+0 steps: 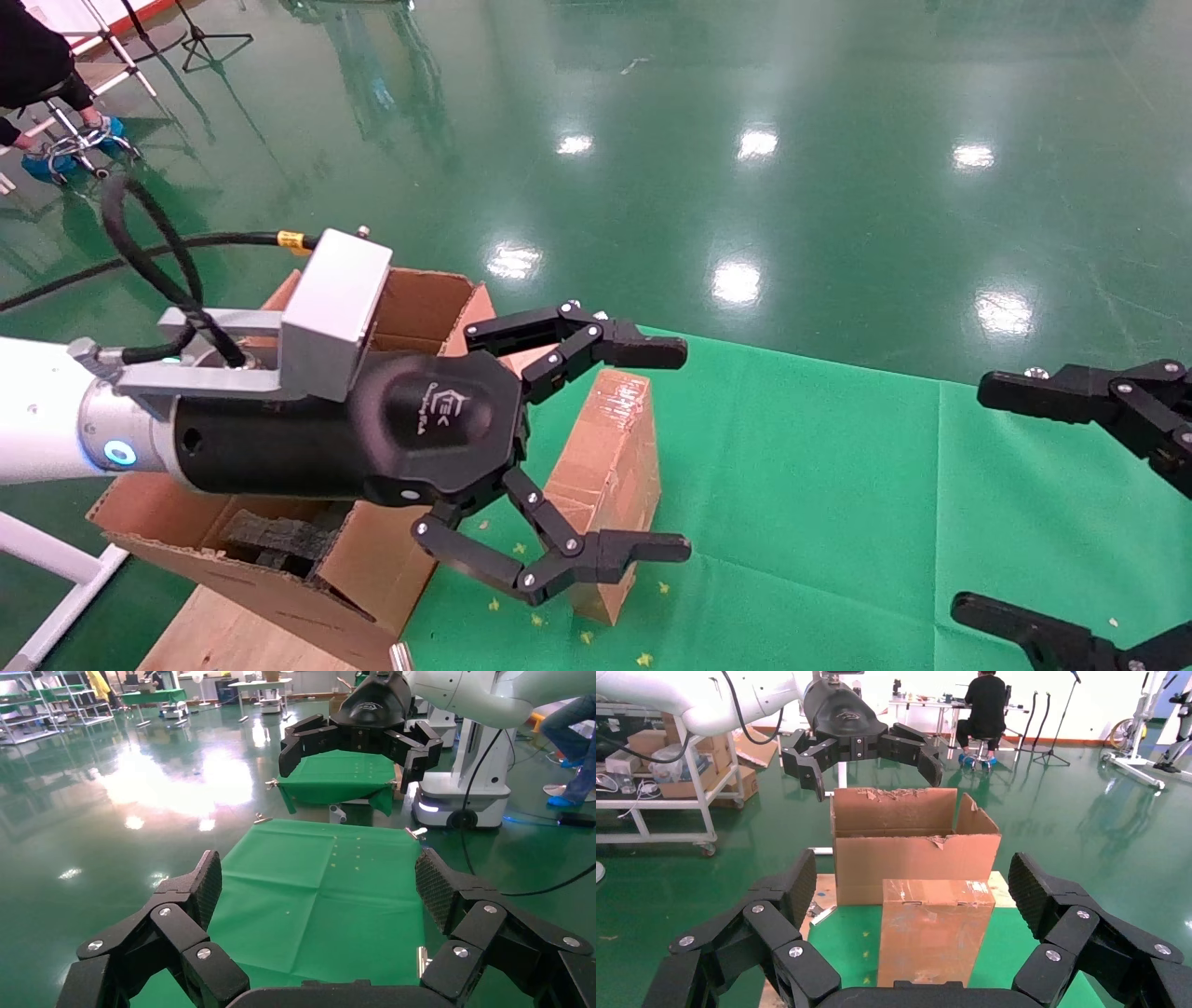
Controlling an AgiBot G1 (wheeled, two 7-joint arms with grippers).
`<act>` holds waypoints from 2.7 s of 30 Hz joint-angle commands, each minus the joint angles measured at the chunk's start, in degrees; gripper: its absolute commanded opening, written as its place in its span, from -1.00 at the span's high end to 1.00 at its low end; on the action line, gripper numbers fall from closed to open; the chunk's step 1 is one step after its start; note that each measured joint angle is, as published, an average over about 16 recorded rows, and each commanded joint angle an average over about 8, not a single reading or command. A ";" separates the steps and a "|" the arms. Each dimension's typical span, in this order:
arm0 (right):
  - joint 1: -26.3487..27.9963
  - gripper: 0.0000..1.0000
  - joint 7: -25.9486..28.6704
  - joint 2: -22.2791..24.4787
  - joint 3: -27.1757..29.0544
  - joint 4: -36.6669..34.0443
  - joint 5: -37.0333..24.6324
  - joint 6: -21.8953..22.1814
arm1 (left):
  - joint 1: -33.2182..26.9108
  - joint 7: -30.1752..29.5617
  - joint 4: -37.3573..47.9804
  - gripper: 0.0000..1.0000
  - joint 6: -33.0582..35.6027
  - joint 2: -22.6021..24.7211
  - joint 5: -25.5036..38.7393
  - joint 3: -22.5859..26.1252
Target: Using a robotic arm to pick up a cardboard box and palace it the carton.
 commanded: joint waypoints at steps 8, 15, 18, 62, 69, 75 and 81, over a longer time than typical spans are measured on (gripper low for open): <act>0.00 -1.00 0.00 0.00 0.00 0.00 0.00 0.00 | 0.00 0.00 0.00 -1.00 0.00 0.00 0.00 0.00; 0.00 -0.27 0.00 0.00 0.00 0.00 0.00 0.00 | 0.00 0.00 0.00 -1.00 0.00 0.00 0.00 0.00; 0.00 0.48 0.00 0.00 0.00 0.00 0.00 0.00 | 0.00 0.00 0.00 -1.00 0.00 0.00 0.00 0.00; 0.01 1.00 -0.03 0.01 -0.04 -0.05 0.00 0.02 | -25.40 -43.96 -2.01 -1.00 2.16 -0.63 29.89 16.31; 0.02 1.00 -0.04 0.01 -0.05 -0.06 0.01 0.02 | -33.87 -57.65 -1.72 -1.00 4.67 3.97 39.86 24.11; 0.02 1.00 -0.05 0.01 -0.06 -0.06 0.01 0.02 | -39.92 -67.27 -1.64 -1.00 5.10 7.11 44.20 32.01; 0.03 1.00 -0.05 0.02 -0.07 -0.06 0.02 0.02 | -43.50 -73.36 -1.13 -1.00 4.96 10.03 45.62 38.94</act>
